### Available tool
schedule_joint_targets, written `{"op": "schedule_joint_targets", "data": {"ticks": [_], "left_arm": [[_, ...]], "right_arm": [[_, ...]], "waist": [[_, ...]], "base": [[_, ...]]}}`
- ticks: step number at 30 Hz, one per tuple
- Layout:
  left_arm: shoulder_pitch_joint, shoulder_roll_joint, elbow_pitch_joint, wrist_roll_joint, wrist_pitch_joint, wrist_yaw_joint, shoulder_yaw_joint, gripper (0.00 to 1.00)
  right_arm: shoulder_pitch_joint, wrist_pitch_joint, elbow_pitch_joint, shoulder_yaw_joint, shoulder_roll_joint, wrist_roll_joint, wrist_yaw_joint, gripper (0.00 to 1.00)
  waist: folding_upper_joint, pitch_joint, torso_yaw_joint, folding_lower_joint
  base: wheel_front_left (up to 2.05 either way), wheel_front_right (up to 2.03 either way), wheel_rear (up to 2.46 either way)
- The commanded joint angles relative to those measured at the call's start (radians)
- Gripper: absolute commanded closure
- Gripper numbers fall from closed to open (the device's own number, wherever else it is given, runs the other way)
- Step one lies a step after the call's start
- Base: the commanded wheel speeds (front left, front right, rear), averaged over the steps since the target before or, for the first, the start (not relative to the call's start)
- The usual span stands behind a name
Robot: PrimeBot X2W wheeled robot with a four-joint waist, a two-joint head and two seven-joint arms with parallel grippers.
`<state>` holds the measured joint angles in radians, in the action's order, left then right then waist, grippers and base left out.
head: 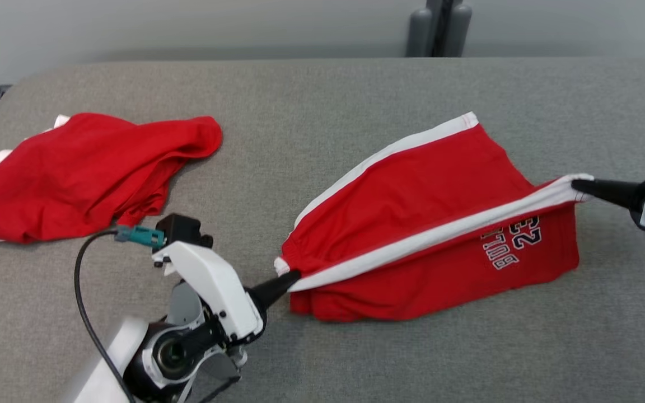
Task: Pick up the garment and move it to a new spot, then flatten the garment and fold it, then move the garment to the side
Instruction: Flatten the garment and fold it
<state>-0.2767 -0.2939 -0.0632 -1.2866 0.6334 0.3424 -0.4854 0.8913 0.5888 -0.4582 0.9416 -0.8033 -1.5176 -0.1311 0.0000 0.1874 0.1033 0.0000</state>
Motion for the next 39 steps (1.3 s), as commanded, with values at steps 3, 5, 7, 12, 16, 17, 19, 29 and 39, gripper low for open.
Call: {"op": "schedule_joint_targets", "data": {"ticks": [3, 5, 7, 12, 16, 17, 19, 29, 39], "left_arm": [[-0.091, 0.026, 0.057, -0.005, 0.004, -0.026, 0.009, 1.00], [-0.141, 0.048, 0.093, -0.006, 0.004, -0.040, 0.010, 1.00], [-0.189, 0.067, 0.132, -0.002, -0.001, -0.056, 0.011, 1.00], [-0.282, 0.101, 0.226, 0.019, -0.010, -0.098, 0.000, 1.00], [-0.328, 0.127, 0.294, 0.022, -0.026, -0.126, -0.003, 1.00], [-0.337, 0.135, 0.309, 0.023, -0.029, -0.131, -0.003, 1.00], [-0.351, 0.151, 0.338, 0.021, -0.037, -0.144, -0.005, 1.00], [-0.408, 0.198, 0.442, 0.019, -0.074, -0.192, -0.014, 1.00], [-0.450, 0.222, 0.498, 0.011, -0.144, -0.221, 0.002, 0.00]], "right_arm": [[0.075, 0.025, -0.072, -0.017, 0.038, 0.014, 0.001, 1.00], [0.119, 0.042, -0.117, -0.019, 0.063, 0.024, 0.001, 1.00], [0.160, 0.058, -0.155, -0.019, 0.087, 0.036, 0.001, 1.00], [0.247, 0.063, -0.254, -0.030, 0.145, 0.065, 0.001, 1.00], [0.292, 0.049, -0.324, -0.040, 0.184, 0.081, 0.001, 1.00], [0.298, 0.047, -0.338, -0.044, 0.192, 0.083, 0.001, 1.00], [0.309, 0.042, -0.365, -0.046, 0.201, 0.088, 0.001, 1.00], [0.334, 0.024, -0.426, -0.053, 0.217, 0.105, 0.001, 1.00], [0.334, -0.026, -0.453, -0.071, 0.222, 0.115, 0.001, 0.75]], "waist": [[0.0000, 0.079, 0.052, 0.0000], [0.0000, 0.104, 0.065, 0.0000], [0.0000, 0.127, 0.077, 0.0000], [0.0000, 0.178, 0.103, 0.0000], [0.0000, 0.207, 0.122, 0.0000], [0.0000, 0.213, 0.126, 0.0000], [0.0000, 0.224, 0.135, 0.0000], [0.0000, 0.256, 0.156, 0.0000], [0.0000, 0.265, 0.164, 0.0000]], "base": [[0.00, 0.00, 0.00], [0.00, 0.00, 0.00], [0.00, 0.00, 0.00], [0.00, 0.00, 0.00], [0.00, 0.00, 0.00], [0.00, 0.00, 0.00], [0.00, 0.00, 0.00], [0.00, 0.00, 0.00], [0.00, 0.00, 0.00]]}}
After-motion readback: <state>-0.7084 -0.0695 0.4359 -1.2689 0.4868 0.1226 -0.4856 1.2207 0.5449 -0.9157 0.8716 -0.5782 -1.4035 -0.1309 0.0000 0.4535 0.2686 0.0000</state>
